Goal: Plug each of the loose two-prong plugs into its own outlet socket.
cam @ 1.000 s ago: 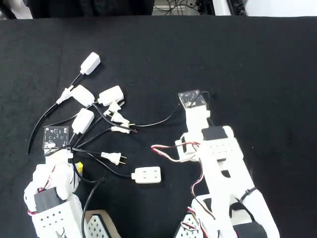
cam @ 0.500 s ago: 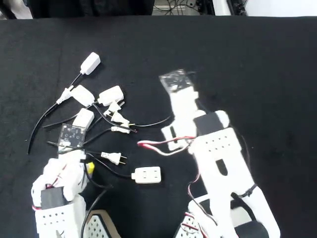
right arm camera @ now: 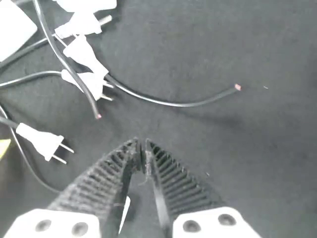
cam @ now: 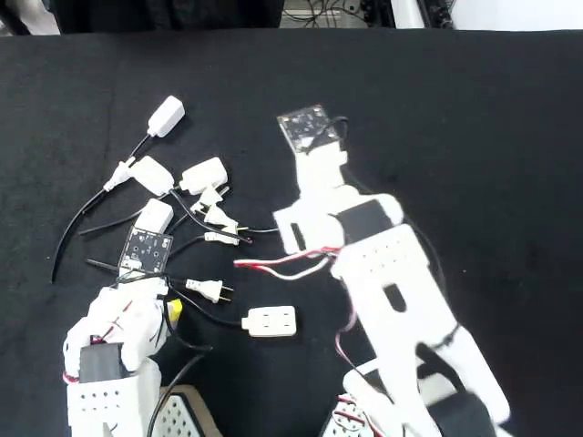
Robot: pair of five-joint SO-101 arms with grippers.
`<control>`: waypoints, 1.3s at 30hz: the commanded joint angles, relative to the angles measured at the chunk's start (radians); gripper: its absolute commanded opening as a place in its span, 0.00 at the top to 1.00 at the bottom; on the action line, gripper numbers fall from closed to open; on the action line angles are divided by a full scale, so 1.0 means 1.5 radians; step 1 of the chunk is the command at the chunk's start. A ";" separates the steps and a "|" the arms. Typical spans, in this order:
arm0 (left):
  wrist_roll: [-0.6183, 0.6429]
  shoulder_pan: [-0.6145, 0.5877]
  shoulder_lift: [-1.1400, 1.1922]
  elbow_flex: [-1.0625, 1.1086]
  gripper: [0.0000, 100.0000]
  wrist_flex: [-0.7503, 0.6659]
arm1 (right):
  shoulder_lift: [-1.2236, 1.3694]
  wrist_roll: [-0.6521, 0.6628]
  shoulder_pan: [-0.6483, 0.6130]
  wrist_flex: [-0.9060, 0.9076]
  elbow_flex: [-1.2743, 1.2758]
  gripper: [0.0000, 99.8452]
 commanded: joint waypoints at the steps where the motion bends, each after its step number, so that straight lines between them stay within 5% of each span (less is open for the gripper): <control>1: 0.001 0.003 -0.002 0.012 0.76 0.001 | 0.081 -0.014 -0.017 -0.027 -0.033 0.99; 10: -0.093 -0.143 -0.003 0.006 0.76 -0.003 | 0.166 -0.033 0.072 -0.068 -0.042 0.99; 23: -0.095 -0.149 -0.003 -0.009 0.76 0.001 | 0.170 -0.016 0.088 -0.075 -0.005 0.99; 28: -0.093 -0.149 -0.002 -0.018 0.76 0.001 | 0.166 0.110 0.131 -0.074 -0.003 0.99; 39: -0.059 -0.133 0.002 -0.128 0.76 0.036 | 0.165 0.130 0.161 -0.070 -0.006 0.99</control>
